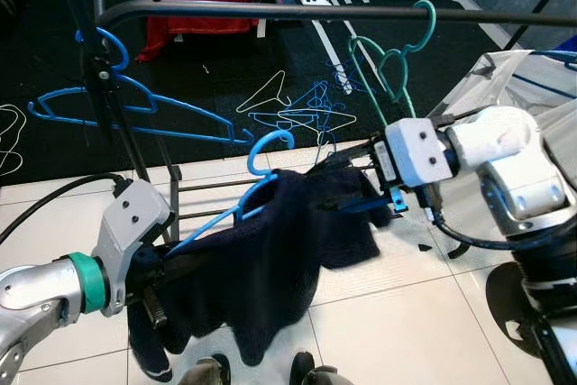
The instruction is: Hang hanger
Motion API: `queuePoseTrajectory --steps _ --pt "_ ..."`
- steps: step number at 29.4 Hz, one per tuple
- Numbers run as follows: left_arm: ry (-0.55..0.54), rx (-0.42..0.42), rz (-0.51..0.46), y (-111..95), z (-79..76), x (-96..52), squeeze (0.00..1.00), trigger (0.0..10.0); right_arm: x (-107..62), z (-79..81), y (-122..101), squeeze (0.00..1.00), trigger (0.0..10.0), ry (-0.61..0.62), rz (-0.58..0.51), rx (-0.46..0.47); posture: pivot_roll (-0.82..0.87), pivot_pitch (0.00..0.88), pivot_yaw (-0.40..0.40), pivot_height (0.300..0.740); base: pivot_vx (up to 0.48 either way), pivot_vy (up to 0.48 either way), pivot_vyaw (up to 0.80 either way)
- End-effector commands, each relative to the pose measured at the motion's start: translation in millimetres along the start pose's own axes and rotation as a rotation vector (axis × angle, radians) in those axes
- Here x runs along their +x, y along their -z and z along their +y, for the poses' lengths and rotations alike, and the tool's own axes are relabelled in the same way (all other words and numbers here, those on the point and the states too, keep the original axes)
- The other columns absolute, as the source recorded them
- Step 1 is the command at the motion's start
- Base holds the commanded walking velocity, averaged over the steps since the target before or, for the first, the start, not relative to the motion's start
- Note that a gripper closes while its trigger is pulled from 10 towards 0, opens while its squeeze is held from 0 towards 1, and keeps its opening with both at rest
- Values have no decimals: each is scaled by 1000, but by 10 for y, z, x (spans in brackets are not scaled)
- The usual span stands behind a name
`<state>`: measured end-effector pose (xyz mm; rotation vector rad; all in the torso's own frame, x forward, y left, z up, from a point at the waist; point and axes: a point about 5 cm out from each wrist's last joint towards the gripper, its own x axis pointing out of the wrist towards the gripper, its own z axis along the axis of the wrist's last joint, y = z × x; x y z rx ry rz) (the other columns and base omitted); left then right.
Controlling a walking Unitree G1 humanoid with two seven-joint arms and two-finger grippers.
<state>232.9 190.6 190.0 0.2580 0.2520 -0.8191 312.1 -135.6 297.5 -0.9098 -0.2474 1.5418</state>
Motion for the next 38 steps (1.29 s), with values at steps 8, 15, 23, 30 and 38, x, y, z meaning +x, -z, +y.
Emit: queuePoseTrajectory --steps 8,15,23,30,38 --pt "-83 -19 -57 -65 103 62 0 0 -354 -5 -79 0 10000 271 -72 79 74 156 10 740 0 0 0" --pt "-266 0 -169 -252 181 79 0 0 -118 223 250 0 10000 665 -190 318 74 157 14 740 0 0 0" --pt "-303 59 -249 -449 67 67 0 10000 216 535 641 0 10000 1013 -206 589 70 144 14 740 0 0 0" --pt "-364 45 -256 -543 -58 214 0 10000 316 695 831 0 10000 1152 -188 766 65 145 10 740 0 0 0" --pt "-512 -74 -237 -720 48 539 0 10000 365 868 950 0 10000 1239 -132 850 57 145 19 740 0 0 0"
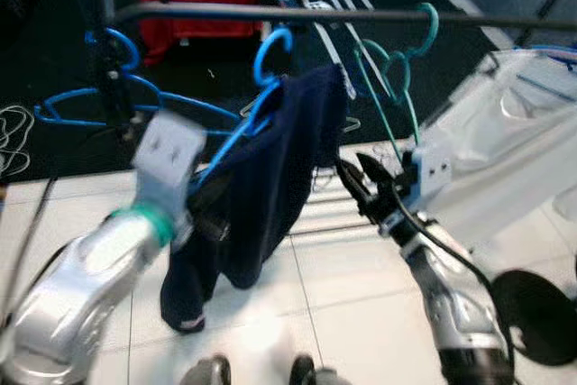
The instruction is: Hang hanger
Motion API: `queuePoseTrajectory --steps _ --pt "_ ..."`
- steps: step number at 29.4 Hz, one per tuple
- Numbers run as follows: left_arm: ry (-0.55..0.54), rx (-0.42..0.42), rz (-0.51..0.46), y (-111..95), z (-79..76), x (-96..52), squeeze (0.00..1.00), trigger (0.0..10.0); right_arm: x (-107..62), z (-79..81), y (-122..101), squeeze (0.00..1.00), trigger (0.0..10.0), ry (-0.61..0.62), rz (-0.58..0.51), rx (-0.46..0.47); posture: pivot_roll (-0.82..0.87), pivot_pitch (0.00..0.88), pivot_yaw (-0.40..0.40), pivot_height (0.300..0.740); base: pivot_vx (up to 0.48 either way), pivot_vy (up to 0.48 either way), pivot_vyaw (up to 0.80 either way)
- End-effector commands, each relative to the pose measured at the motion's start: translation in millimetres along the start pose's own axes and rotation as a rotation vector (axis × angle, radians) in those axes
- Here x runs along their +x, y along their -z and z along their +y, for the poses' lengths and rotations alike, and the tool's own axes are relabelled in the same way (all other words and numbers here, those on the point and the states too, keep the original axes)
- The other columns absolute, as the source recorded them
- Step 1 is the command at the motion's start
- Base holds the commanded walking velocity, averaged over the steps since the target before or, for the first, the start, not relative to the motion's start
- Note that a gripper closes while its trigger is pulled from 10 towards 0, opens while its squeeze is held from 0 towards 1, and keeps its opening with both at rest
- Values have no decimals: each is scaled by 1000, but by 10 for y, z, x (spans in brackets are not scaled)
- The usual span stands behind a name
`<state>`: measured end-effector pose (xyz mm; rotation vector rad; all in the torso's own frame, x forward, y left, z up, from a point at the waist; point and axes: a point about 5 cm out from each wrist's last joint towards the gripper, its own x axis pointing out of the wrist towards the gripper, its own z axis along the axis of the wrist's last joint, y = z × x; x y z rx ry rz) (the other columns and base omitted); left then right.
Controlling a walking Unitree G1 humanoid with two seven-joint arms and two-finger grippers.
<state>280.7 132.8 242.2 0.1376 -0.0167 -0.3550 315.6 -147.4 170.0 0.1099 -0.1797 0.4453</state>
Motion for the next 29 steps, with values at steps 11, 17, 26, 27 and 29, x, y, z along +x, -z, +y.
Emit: queuePoseTrajectory --steps 11,17,26,27,29 --pt "-236 -31 48 -89 122 213 0 10000 27 34 15 0 10000 51 -2 -17 63 136 22 740 0 0 0" --pt "-363 -83 77 -83 111 336 0 10000 84 50 -19 0 10000 46 -18 -22 60 126 21 740 0 0 0" --pt "-338 -25 131 5 -76 461 0 10000 104 57 1 0 10000 45 -13 -40 60 113 24 740 0 0 0" --pt "-338 -25 131 5 -76 461 0 10000 104 57 1 0 10000 45 -13 -40 60 113 24 740 0 0 0" --pt "-373 4 128 91 -78 458 0 10000 126 90 -3 0 10000 39 -18 -42 50 104 25 740 0 0 0"
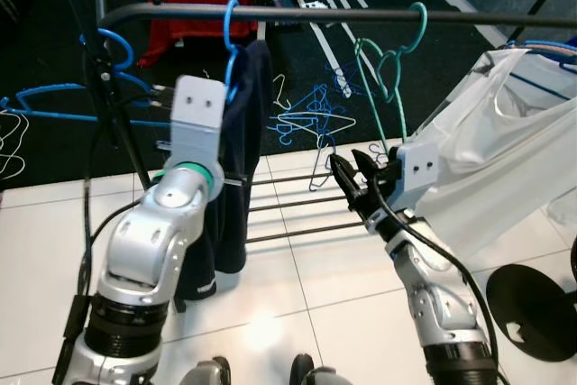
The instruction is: Hang hanger
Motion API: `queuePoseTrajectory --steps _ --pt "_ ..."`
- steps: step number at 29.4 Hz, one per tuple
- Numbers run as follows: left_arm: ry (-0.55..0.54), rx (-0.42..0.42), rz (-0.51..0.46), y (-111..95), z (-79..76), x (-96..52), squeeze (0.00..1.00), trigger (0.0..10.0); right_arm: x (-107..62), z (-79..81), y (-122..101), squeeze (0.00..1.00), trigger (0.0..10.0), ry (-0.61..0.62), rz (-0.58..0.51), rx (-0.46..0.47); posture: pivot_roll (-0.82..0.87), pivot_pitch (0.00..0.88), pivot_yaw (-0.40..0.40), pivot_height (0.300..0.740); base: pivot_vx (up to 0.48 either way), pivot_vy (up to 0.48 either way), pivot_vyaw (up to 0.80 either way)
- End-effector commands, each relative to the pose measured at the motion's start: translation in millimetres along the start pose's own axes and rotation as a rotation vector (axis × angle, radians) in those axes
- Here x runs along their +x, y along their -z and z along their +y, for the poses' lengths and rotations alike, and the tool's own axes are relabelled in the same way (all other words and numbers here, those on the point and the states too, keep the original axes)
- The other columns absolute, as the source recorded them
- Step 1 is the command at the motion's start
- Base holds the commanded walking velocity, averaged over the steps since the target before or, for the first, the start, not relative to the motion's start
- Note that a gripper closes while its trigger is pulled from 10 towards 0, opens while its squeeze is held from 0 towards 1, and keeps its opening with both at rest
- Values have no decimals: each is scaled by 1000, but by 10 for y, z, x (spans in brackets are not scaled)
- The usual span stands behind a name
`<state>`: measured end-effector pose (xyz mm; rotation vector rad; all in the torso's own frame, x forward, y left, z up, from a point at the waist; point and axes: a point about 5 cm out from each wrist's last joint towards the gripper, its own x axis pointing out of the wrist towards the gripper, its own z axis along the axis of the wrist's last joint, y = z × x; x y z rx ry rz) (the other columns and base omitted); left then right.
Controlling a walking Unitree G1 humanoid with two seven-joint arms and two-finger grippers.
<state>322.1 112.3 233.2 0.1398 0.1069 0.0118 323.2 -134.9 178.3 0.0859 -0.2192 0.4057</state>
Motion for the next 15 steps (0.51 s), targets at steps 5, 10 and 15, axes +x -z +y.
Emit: queuePoseTrajectory --steps 5,10,15 --pt "-55 42 -81 44 35 -61 192 10000 -14 42 62 0 10000 0 18 -6 49 102 19 740 0 0 0" --pt "-60 22 -144 35 85 -172 1000 10000 2 18 63 0 10000 25 22 17 54 103 10 740 0 0 0" --pt "37 6 -207 -21 41 -284 0 10000 31 -9 42 0 10000 35 14 14 58 109 5 740 0 0 0"
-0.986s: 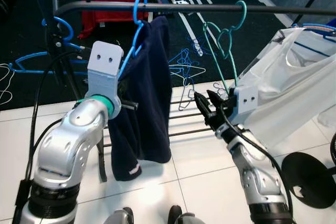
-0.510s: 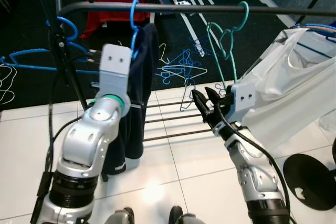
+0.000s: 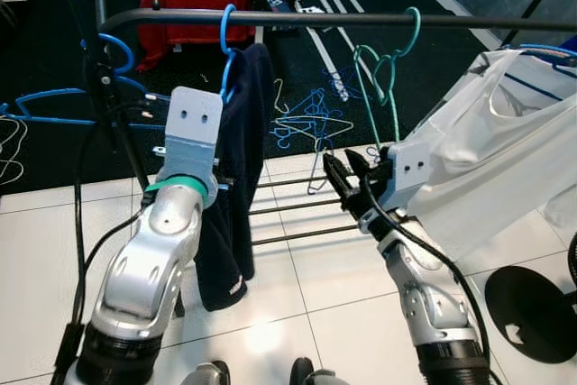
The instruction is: Hang hanger
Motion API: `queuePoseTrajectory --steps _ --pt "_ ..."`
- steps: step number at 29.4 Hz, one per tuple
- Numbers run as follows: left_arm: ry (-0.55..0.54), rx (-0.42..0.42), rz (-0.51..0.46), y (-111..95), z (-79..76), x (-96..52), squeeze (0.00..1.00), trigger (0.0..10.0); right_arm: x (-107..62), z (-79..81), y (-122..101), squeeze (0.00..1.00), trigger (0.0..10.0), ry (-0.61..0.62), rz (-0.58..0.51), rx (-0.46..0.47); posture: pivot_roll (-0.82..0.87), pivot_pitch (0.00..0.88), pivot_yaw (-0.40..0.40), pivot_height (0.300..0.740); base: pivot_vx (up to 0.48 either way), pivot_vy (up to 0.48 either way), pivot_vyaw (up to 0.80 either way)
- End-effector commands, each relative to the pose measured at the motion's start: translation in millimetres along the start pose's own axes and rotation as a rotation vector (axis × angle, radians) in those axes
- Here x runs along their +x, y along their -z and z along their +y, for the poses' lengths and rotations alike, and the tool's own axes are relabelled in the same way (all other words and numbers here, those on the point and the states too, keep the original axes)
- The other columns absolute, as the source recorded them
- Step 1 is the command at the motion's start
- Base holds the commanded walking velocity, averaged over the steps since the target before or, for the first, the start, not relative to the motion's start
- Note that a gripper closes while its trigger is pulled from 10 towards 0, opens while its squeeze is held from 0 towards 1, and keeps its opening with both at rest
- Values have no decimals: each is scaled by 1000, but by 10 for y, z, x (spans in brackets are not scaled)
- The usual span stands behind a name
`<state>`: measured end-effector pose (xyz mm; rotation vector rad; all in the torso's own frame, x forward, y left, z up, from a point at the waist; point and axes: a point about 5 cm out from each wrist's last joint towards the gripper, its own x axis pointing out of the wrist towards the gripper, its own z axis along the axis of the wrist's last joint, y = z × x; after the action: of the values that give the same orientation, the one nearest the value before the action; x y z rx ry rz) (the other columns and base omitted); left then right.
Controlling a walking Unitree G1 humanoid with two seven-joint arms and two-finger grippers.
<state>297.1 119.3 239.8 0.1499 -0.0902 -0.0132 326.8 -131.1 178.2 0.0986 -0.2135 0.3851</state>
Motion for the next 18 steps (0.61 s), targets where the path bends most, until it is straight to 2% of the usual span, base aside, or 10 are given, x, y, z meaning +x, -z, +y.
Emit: queuePoseTrajectory --steps 1,6,10,11,13,15,16,17,18 --pt "84 -26 -32 -34 -67 -75 0 10000 -7 -39 21 0 10000 16 9 -1 60 110 4 740 0 0 0" --pt "189 -51 -77 -104 -96 -156 0 10000 -6 -45 16 0 10000 17 5 -8 57 114 5 740 0 0 0" --pt "242 -11 -105 -143 -68 -201 0 10000 -14 -57 9 0 10000 24 1 -19 55 116 4 740 0 0 0" --pt "275 31 -119 -160 -38 -220 0 10000 -17 -69 3 0 10000 27 0 -25 55 119 6 740 0 0 0" --pt "297 59 -126 -168 -18 -230 0 10000 -18 -77 -2 0 10000 28 -1 -28 55 119 6 740 0 0 0" --pt "297 59 -126 -168 -18 -230 0 10000 -18 -77 -2 0 10000 28 -1 -28 55 119 6 740 0 0 0" --pt "319 161 -147 -178 17 -227 0 10000 -20 -91 -5 0 10000 30 -1 -30 63 122 6 740 0 0 0" --pt "319 161 -147 -178 17 -227 0 10000 -20 -91 -5 0 10000 30 -1 -30 63 122 6 740 0 0 0" --pt "371 311 -135 -145 9 -204 0 10000 -21 -99 -6 0 10000 33 -1 -31 63 123 7 740 0 0 0"
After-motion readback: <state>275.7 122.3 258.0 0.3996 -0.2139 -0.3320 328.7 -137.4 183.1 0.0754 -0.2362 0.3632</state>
